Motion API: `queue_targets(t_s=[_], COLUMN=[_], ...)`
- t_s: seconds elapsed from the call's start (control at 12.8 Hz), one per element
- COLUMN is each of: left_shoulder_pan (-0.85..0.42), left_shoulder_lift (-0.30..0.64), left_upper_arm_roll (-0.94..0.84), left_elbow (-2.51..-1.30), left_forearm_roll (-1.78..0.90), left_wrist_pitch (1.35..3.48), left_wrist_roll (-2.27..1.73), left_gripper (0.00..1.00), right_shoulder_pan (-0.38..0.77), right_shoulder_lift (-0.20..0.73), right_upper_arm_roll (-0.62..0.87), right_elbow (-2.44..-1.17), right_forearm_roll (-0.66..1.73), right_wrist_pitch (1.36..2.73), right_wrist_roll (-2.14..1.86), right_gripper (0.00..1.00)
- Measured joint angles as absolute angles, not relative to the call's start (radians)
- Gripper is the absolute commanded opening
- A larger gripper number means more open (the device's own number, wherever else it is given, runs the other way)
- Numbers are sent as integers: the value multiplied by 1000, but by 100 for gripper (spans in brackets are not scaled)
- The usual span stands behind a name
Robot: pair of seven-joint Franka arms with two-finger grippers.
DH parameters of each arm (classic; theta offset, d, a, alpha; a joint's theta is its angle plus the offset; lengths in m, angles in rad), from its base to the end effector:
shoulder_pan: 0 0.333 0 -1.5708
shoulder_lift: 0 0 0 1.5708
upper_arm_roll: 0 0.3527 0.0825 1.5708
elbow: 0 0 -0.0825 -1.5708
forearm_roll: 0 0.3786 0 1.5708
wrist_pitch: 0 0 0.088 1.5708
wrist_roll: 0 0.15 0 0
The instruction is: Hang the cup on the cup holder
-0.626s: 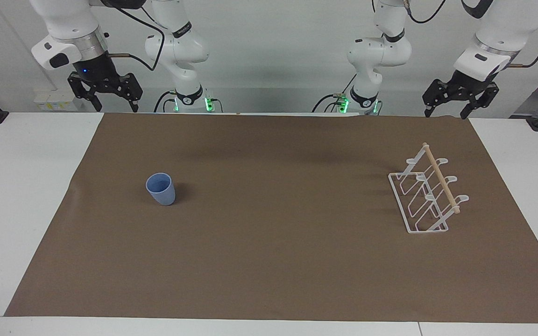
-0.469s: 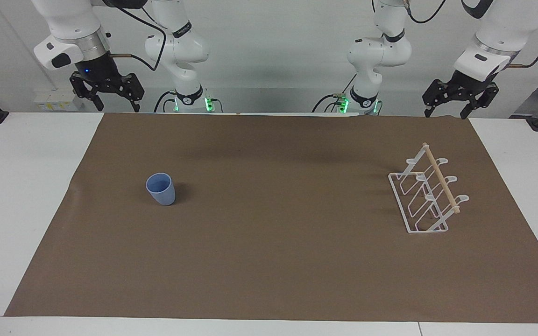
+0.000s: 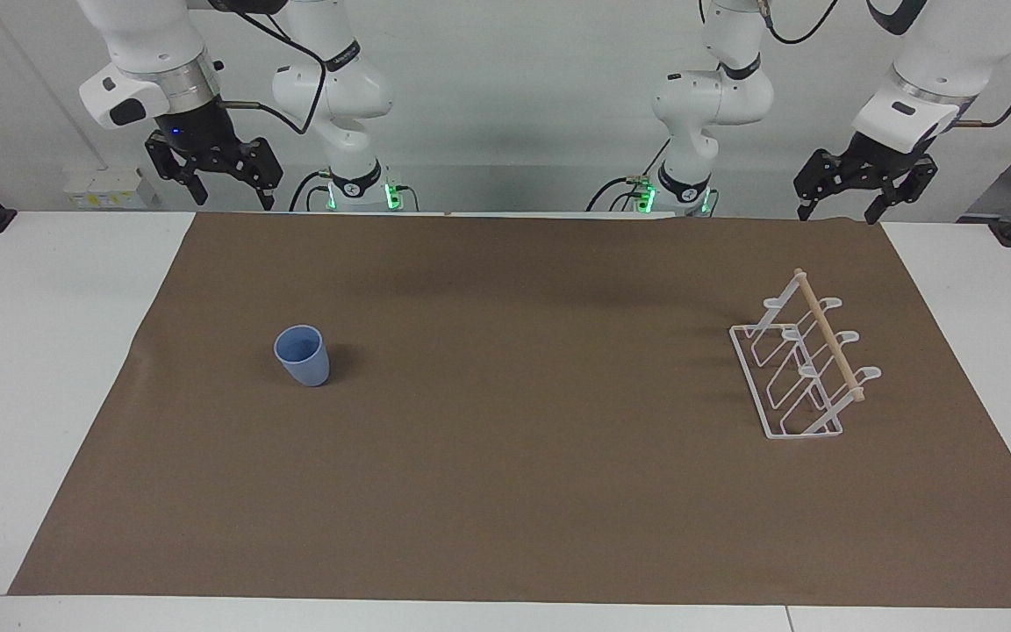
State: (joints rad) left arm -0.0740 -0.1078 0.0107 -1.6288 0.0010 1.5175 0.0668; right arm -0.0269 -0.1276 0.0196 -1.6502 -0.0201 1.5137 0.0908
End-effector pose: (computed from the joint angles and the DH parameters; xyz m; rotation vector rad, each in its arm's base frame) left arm 0.5046 -0.0315 0.6435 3.1348 -0.2042 -0.0055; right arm 0.4978 -0.0060 0.6432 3.1148 -0.1548 -0.0124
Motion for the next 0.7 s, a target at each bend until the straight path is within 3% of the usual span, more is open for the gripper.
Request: queue_targets(t_s=[0.47,0.7], left_shoulder_pan=[-74,-74], left_shoulder_lift=[-109,-112], left_upper_arm_roll=[13,13], left_elbow=[-1629,-1629], left_forearm_roll=[-23,-23], left_wrist_pitch=[1518,1518], left_wrist_roll=[67,67], left_gripper=[100,100], right_shoulder_pan=[-26,28], right_shoulder_lift=[-130,-130], right_upper_arm_roll=[20,30], right_elbow=[-1655,-1688], right_forearm_roll=[-20,-17], right_wrist_pitch=[1528,1564], right_wrist_roll=[92,102], right_gripper=[100,100])
